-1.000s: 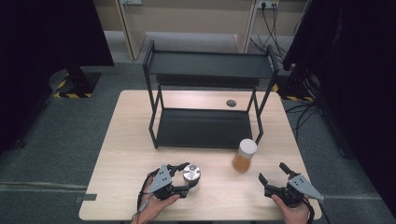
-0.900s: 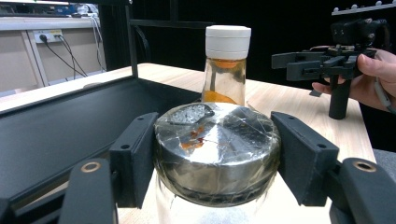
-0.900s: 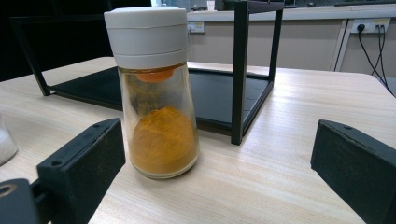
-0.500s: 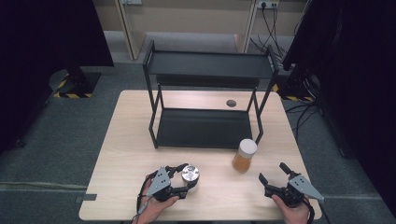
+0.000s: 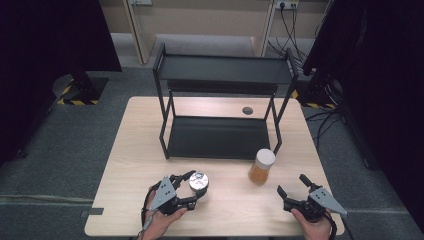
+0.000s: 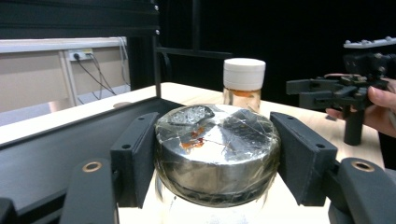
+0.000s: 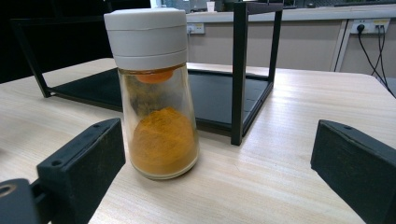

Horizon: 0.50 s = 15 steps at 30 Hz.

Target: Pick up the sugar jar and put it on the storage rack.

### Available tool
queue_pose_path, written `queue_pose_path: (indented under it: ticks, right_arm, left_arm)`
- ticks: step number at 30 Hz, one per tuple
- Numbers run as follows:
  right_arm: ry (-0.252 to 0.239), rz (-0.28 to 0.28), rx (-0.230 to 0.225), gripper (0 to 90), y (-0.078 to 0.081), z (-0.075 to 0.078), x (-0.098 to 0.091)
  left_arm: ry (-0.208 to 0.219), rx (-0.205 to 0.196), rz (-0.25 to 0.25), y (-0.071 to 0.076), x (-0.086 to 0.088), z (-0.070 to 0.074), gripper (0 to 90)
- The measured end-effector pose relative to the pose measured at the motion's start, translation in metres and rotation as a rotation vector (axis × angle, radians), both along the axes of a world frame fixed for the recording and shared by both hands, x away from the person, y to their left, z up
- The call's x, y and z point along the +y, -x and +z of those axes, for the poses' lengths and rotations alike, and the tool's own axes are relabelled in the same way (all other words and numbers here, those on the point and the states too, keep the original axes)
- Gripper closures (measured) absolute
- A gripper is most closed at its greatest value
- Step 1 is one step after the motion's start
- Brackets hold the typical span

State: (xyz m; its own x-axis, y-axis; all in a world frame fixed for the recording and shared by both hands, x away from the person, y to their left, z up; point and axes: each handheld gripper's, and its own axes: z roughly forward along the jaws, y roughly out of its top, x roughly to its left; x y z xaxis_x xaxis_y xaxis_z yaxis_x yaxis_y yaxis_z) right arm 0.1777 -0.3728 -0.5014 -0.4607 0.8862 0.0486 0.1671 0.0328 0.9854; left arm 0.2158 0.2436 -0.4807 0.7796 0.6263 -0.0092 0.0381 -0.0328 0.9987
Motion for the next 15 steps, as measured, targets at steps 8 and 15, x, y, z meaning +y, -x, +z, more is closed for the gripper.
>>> queue_pose_path:
  ticks: [8, 15]
  right_arm:
    - [-0.003, -0.003, -0.001, 3.3, 0.000, 0.000, 0.000]
    - [-0.004, -0.004, 0.000, 3.3, 0.000, 0.000, 0.000]
  left_arm:
    - [0.011, -0.010, 0.022, -0.002, 0.004, 0.009, 35.2]
    - [0.010, -0.026, 0.043, -0.003, 0.005, 0.020, 35.2]
